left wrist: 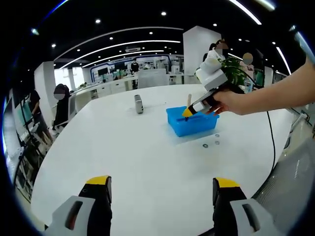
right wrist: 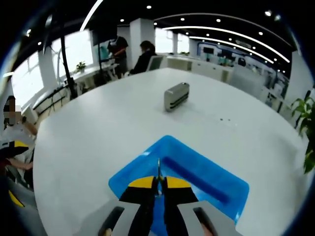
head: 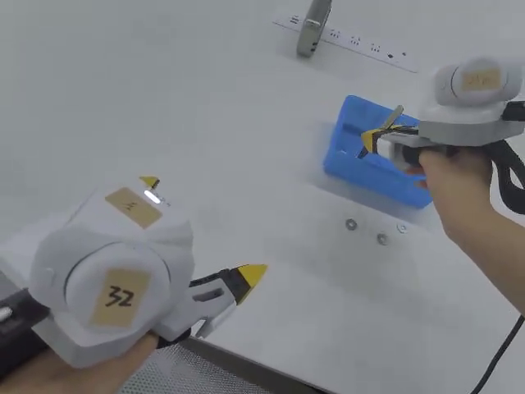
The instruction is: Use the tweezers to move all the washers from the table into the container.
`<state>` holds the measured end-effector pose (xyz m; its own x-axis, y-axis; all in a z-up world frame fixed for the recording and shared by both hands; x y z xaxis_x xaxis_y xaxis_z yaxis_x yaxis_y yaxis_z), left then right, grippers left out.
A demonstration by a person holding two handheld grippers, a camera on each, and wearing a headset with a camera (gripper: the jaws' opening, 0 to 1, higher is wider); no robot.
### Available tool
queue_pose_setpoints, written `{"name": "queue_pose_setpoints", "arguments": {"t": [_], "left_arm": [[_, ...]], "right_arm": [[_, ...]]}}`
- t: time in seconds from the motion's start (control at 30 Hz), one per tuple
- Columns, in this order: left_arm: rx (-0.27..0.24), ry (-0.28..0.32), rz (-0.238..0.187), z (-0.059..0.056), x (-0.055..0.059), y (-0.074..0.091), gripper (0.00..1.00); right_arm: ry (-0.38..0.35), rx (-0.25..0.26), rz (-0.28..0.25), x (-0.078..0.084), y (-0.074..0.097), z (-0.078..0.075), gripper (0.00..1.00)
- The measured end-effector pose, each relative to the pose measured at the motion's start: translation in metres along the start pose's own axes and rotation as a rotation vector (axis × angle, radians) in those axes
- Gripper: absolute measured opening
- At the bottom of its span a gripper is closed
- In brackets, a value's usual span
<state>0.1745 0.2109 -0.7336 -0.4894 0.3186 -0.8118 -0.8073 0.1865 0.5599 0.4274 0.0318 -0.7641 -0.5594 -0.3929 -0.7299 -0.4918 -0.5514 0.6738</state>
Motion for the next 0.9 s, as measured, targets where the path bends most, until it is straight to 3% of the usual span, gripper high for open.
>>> {"name": "queue_pose_setpoints", "arguments": {"t": [0.3,0.47,0.77,0.9], "left_arm": [[0.001,0.001,-0.001,0.000,0.000,0.000,0.86],[-0.002,0.000,-0.008,0.000,-0.001,0.001,0.86],[-0.005,-0.002,-0.016,0.000,-0.001,0.002,0.86],[-0.005,-0.003,-0.017,0.000,-0.002,0.002,0.86]], "right_arm": [[-0.003,0.010,0.011,0.004,0.001,-0.003,0.03],[0.005,0.013,0.021,0.003,0.002,0.003,0.04],[0.014,0.008,-0.026,-0.005,0.024,0.006,0.04],[0.008,-0.004,-0.062,-0.011,0.042,0.011,0.03]]}}
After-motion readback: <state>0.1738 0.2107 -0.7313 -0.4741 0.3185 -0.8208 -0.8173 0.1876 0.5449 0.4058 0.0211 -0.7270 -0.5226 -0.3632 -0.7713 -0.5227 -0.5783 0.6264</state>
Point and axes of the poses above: the centre of the closed fingertips' face, and the gripper's own axes: y roughly backward along the fingers, z roughly to its left, x roughly out of its underside, the point moved 8 cm from there along y, roughly backward along the fingers, and after that the axes turned 8 degrees about -y, right-handed, at the moved point
